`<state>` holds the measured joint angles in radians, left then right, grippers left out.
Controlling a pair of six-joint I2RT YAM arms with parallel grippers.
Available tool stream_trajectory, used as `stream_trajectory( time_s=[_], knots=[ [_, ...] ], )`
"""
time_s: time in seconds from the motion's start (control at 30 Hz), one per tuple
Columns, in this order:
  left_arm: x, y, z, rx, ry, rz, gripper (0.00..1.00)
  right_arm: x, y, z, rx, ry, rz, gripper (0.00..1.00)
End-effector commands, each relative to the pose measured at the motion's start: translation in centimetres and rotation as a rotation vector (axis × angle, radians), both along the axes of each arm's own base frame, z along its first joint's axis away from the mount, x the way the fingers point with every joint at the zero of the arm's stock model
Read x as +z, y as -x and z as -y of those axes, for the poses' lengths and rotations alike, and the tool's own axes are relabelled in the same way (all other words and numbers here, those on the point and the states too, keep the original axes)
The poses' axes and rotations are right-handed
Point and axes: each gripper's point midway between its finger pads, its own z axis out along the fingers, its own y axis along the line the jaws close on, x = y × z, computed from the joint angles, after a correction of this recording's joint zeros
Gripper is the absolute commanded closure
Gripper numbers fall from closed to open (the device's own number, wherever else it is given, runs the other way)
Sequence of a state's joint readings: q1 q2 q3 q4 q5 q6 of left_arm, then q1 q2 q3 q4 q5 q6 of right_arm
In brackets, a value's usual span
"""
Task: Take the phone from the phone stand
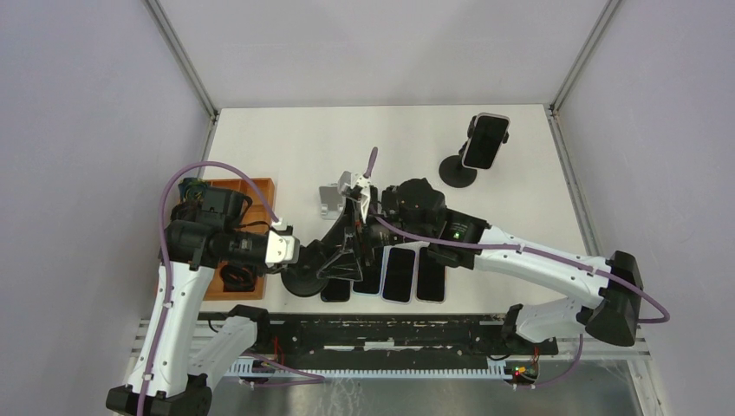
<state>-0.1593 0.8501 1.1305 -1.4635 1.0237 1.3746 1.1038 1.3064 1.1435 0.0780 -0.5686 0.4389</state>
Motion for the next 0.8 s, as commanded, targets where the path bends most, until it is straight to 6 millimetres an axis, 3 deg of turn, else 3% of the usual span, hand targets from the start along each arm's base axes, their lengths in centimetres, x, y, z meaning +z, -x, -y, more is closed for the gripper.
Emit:
stream_trajectory(
  time_s=[0.0,0.3,0.43,0.6,0.67,0.77],
  knots=[
    [1.7,0.3,0.7,-0.029,0.058,0.042,0.98,2.0,-0.1,-1.1,0.028,-0.042,0.049,0.18],
    [1.7,0.6,0.8,-0.031,0.073,0.028,0.98,2.3,0.1,-2.9,0.105,-0.05,0.051,0.31],
    [1.6,0.5,0.7,-0.027,0.066,0.022,0.98,2.5,0.5,-3.5,0.15,-0.054,0.036,0.45],
    [1.2,0.4,0.7,-0.025,0.056,0.017,0.98,2.7,1.0,-3.5,0.178,-0.072,0.031,0.75],
    [1.3,0.3,0.7,-0.025,0.056,0.017,0.91,2.8,1.0,-3.5,0.183,-0.075,0.035,0.87],
    [1.4,0.3,0.7,-0.023,0.057,0.019,0.61,3.1,0.5,-3.2,0.162,-0.076,0.048,1.0]
  ],
)
